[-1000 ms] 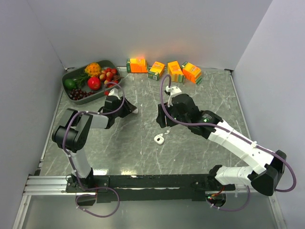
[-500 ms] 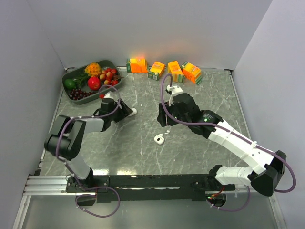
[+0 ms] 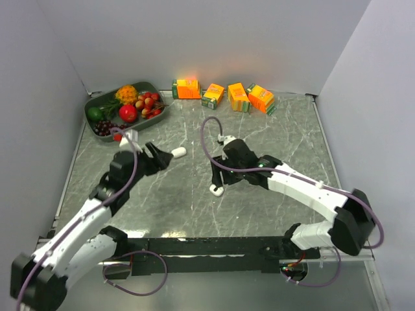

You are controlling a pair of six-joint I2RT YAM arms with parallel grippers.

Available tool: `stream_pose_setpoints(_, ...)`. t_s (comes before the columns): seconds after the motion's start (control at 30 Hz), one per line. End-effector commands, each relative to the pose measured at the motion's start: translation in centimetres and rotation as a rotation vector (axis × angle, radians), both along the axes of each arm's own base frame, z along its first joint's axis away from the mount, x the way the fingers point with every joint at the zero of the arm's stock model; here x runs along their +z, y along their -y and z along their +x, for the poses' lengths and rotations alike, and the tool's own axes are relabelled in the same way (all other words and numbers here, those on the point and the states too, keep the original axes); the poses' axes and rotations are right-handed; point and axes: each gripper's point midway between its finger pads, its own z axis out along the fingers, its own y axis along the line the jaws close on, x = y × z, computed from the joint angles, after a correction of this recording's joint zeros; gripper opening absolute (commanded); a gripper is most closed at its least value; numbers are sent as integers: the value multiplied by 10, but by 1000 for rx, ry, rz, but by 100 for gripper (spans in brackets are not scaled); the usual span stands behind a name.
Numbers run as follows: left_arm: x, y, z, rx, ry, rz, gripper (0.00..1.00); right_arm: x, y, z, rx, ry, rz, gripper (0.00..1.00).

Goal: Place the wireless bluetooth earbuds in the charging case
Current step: Pick up the charging case at the center of the board.

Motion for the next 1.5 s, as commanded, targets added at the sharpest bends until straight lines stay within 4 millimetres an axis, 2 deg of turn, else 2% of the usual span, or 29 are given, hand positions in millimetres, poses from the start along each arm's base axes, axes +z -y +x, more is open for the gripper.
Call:
stream_pose_setpoints(0.0, -20, 14, -47, -73, -11, -24, 79, -25, -20, -2, 20, -94, 49, 72)
stream_pose_setpoints(0.03, -13, 22, -57, -97, 6, -57, 92, -30, -21, -2, 13, -108, 49, 73)
stream_pose_setpoints(0.07, -14, 20, -59, -76, 7, -57, 96, -37, -24, -2, -8, -141, 51, 74)
stream_pose_setpoints(0.1, -24, 20, -64, -75, -14, -45, 96, -39, -28, -1, -19, -163, 75, 75)
stream_pose_setpoints(0.13, -23, 25, -70, -87, -13, -57, 96, -45, -28, -2, -42, -185, 76, 75)
stream_pose_setpoints(0.3, -31, 15, -72, -5, -29, -45, 96, -64, -30, 1, -250, -292, 157, 75)
stream_pose_setpoints(0.47, -39, 7, -73, 37, -64, -13, 96, -94, -20, 2, -356, -348, 82, 73)
stream_pose_setpoints(0.6, -40, 8, -74, 16, -65, 5, 97, -108, -15, 5, -386, -352, 34, 73)
stream_pose_setpoints(0.67, -38, 14, -75, -16, -51, -3, 97, -105, -10, 8, -414, -333, 28, 73)
stream_pose_setpoints(0.7, -38, 15, -75, -32, -47, 6, 97, -100, -9, 9, -422, -320, 36, 73)
stream_pose_setpoints(0.73, -40, 19, -75, -48, -52, 20, 96, -85, -8, 11, -428, -291, 68, 73)
stream_pose_setpoints(0.8, -36, 23, -72, -61, -43, 40, 96, -68, 0, 11, -442, -254, 70, 74)
stream_pose_setpoints(0.83, -40, 28, -72, -89, -47, 80, 96, -43, 1, 14, -429, -209, 104, 75)
stream_pose_setpoints(0.9, -29, 36, -68, -110, -20, 103, 96, -19, 9, 14, -425, -162, 104, 76)
stream_pose_setpoints(0.93, -33, 44, -69, -137, -28, 127, 96, -1, 14, 14, -417, -122, 117, 76)
stream_pose_setpoints(1.0, -25, 56, -68, -181, -11, 149, 96, 20, 23, 13, -421, -75, 122, 77)
stream_pose_setpoints(1.03, -32, 67, -71, -220, -28, 174, 96, 33, 36, 12, -438, -34, 121, 77)
stream_pose_setpoints(1.1, -27, 83, -70, -242, -18, 191, 96, 49, 49, 10, -454, 14, 133, 79)
stream_pose_setpoints(1.13, -40, 98, -78, -278, -50, 231, 96, 63, 60, 8, -467, 56, 148, 79)
stream_pose_setpoints(1.2, -38, 111, -74, -238, -68, 235, 96, 74, 70, 6, -476, 93, 163, 80)
stream_pose_setpoints(1.23, -56, 122, -77, -253, -110, 284, 96, 83, 75, 3, -475, 118, 182, 80)
stream_pose_setpoints(1.3, -57, 136, -73, -226, -144, 271, 96, 90, 82, 2, -478, 142, 186, 80)
stream_pose_setpoints(1.33, -74, 143, -73, -217, -179, 299, 96, 94, 84, 0, -475, 156, 194, 80)
stream_pose_setpoints(1.4, -74, 163, -70, -250, -191, 287, 96, 98, 88, -2, -474, 162, 195, 81)
stream_pose_setpoints(1.43, -88, 173, -76, -287, -209, 326, 96, 100, 90, -3, -470, 170, 195, 81)
stream_pose_setpoints(1.47, -84, 184, -75, -312, -191, 331, 96, 102, 91, -4, -468, 174, 194, 81)
